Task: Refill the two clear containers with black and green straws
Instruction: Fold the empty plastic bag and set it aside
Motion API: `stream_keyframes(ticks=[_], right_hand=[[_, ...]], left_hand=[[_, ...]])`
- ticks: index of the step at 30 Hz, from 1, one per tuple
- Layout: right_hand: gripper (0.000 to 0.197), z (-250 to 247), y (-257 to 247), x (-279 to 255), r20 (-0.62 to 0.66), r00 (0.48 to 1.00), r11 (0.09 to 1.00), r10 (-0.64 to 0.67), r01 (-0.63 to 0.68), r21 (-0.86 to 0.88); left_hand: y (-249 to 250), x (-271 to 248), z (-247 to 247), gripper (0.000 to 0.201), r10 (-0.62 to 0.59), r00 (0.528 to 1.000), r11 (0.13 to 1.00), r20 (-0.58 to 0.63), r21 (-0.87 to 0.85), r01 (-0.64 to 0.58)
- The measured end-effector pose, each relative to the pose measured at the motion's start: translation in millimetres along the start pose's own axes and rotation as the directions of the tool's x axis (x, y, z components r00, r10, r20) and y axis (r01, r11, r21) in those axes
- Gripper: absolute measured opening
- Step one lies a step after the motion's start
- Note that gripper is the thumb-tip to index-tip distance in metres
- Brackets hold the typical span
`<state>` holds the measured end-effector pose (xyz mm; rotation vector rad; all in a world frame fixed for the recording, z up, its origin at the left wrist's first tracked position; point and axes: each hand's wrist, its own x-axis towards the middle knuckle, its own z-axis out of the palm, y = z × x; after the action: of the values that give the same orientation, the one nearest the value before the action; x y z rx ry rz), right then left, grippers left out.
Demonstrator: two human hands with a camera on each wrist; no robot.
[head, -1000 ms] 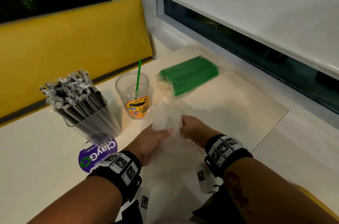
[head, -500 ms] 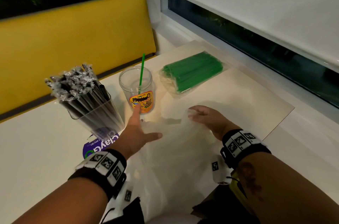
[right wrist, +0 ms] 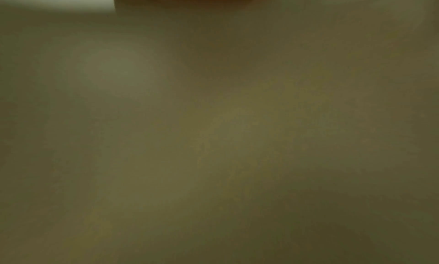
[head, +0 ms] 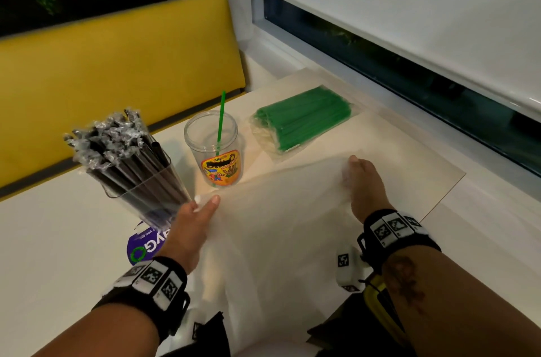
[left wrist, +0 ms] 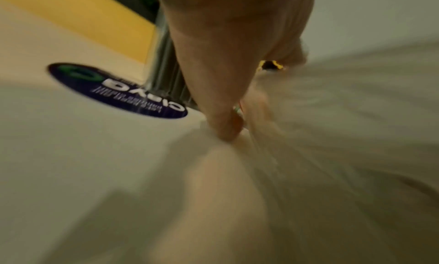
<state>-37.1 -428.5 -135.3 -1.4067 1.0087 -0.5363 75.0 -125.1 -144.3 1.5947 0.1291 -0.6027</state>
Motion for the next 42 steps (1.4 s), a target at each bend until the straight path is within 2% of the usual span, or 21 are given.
stream_keyframes(ticks=[2, 5, 8, 11, 13, 15, 17, 19, 22, 25, 26, 28, 30, 31, 32, 33, 35, 36, 39, 41, 42], right_hand=[[0.020, -4, -4, -2, 0.076, 0.997, 0.999, 0.010, -0.013, 0.037], [0.043, -4, -1, 2, 0.136, 0.988, 0.992, 0.068, -0.082, 0.096], [0.103, -10, 6, 6, 0.356, 0.903, 0.970, 0.242, -0.226, -0.087], [0.121, -17, 6, 1, 0.555, 0.759, 0.864, 0.342, -0.021, -0.504], [0.107, -16, 8, -2, 0.587, 0.730, 0.707, 0.350, 0.205, -0.677], [0.058, -11, 5, -7, 0.561, 0.785, 0.630, 0.263, 0.301, -0.716], [0.026, -12, 1, -11, 0.536, 0.828, 0.738, 0.168, 0.255, -0.625], [0.012, -19, -2, -17, 0.531, 0.834, 0.910, 0.150, 0.094, -0.404], [0.023, -35, 4, -9, 0.472, 0.862, 0.982, 0.184, -0.148, -0.113], [0.058, -38, 15, 6, 0.397, 0.906, 0.989, 0.148, -0.144, -0.041], [0.056, -36, 17, 9, 0.375, 0.917, 0.990, 0.138, -0.113, -0.087], [0.046, -29, 11, 10, 0.359, 0.929, 0.967, 0.093, 0.002, -0.256], [0.040, -23, -12, 5, 0.393, 0.919, 0.877, 0.025, 0.168, -0.450], [0.038, -21, -29, -1, 0.418, 0.908, 0.802, -0.038, 0.277, -0.529], [0.036, -17, -47, -7, 0.447, 0.884, 0.713, -0.140, 0.403, -0.574], [0.035, -12, -64, -18, 0.478, 0.842, 0.617, -0.251, 0.519, -0.592], [0.036, 7, -84, -48, 0.579, 0.720, 0.399, -0.381, 0.694, -0.600], [0.044, 19, -81, -66, 0.656, 0.671, 0.296, -0.347, 0.742, -0.602], [0.065, 55, -27, -108, 0.769, 0.638, 0.165, 0.032, 0.755, -0.634], [0.073, 62, 19, -114, 0.728, 0.660, 0.135, 0.184, 0.717, -0.684], [0.076, 62, 37, -113, 0.703, 0.680, 0.119, 0.208, 0.695, -0.709]], left_hand=[[-2, -15, 2, 0.036, -0.141, 0.964, 0.971, 0.225, -0.156, 0.179], [-2, -37, 14, 0.028, -0.226, 0.891, 0.969, 0.394, -0.006, 0.248], [-8, -31, 16, 0.027, -0.193, 0.948, 0.980, 0.253, -0.005, 0.201], [-10, -23, 11, 0.014, -0.147, 0.977, 0.979, 0.156, -0.118, 0.167], [-8, -25, 8, 0.026, -0.134, 0.962, 0.969, 0.239, -0.170, 0.178], [-8, -30, 4, 0.055, -0.180, 0.887, 0.964, 0.426, -0.104, 0.246], [-8, -32, -1, 0.051, -0.214, 0.837, 0.967, 0.503, -0.011, 0.253], [-11, -29, -11, 0.041, -0.191, 0.872, 0.974, 0.451, -0.025, 0.226], [-12, -20, -30, 0.060, -0.106, 0.910, 0.987, 0.400, -0.068, 0.145], [-7, -18, -47, 0.015, 0.084, 0.926, 0.983, 0.367, 0.119, -0.137], [-6, -17, -51, 0.016, 0.198, 0.913, 0.912, 0.356, 0.274, -0.305], [-8, -14, -52, 0.034, 0.319, 0.865, 0.718, 0.387, 0.497, -0.487], [-11, -14, -44, 0.043, 0.472, 0.752, 0.410, 0.460, 0.640, -0.649], [-13, -16, -39, 0.044, 0.517, 0.678, 0.202, 0.522, 0.696, -0.689], [-12, -21, -34, 0.040, 0.510, 0.656, 0.077, 0.556, 0.730, -0.679], [-13, -22, -33, 0.034, 0.504, 0.652, 0.026, 0.566, 0.745, -0.667], [-17, -20, -32, 0.031, 0.461, 0.702, 0.035, 0.543, 0.779, -0.626], [-18, -18, -33, 0.033, 0.434, 0.729, 0.067, 0.529, 0.788, -0.612], [-21, -16, -28, 0.037, 0.438, 0.714, 0.079, 0.547, 0.767, -0.636], [-17, -18, -25, 0.043, 0.434, 0.792, 0.276, 0.429, 0.774, -0.570], [-11, -20, -24, 0.043, 0.400, 0.865, 0.455, 0.302, 0.753, -0.474]])
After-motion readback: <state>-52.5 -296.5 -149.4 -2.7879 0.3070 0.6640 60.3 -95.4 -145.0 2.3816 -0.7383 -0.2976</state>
